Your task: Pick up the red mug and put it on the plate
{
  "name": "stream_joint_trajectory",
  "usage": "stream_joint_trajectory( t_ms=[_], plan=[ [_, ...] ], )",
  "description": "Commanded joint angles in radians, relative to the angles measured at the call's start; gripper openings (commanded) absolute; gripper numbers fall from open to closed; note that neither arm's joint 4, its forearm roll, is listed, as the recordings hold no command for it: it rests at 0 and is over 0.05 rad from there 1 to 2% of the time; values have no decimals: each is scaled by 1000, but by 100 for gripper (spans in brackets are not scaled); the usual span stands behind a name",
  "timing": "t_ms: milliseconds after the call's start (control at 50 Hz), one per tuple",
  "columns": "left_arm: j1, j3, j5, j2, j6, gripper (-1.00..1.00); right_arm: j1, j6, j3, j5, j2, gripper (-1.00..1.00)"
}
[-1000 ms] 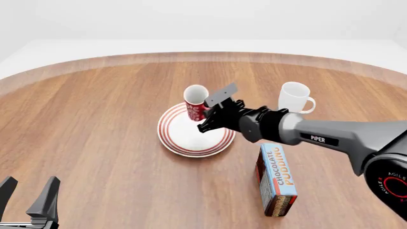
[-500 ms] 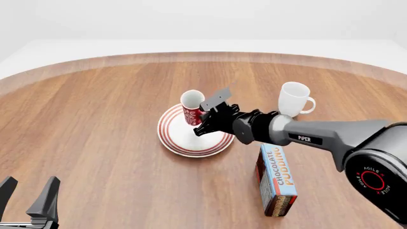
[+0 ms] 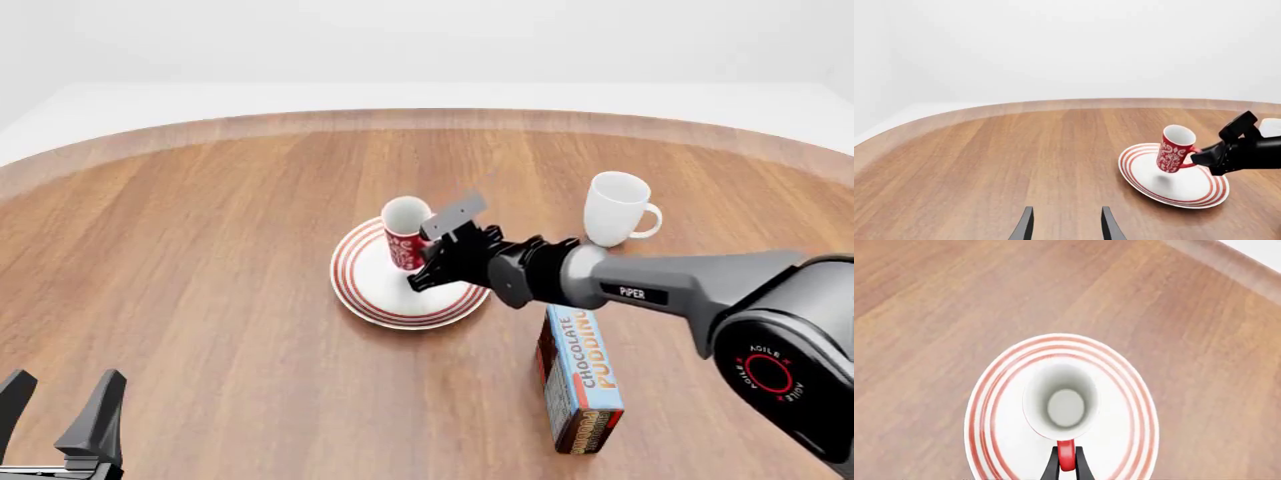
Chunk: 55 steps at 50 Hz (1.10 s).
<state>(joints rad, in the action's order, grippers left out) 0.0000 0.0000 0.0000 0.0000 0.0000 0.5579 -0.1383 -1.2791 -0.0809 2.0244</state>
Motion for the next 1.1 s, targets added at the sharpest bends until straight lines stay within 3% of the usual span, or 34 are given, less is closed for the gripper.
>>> stream_joint_trajectory(
  t_ms=[20,520,540,1100],
  plan=[
    [0,0,0,0,0,100,3,8,0,-7,9,-100],
    [0,0,0,0,0,100,20,18,15,-22,10,-100],
    [0,0,0,0,0,100,20,17,17,-25,12,100],
    [0,0,0,0,0,100,20,27,39,-31,-9,100]
  ],
)
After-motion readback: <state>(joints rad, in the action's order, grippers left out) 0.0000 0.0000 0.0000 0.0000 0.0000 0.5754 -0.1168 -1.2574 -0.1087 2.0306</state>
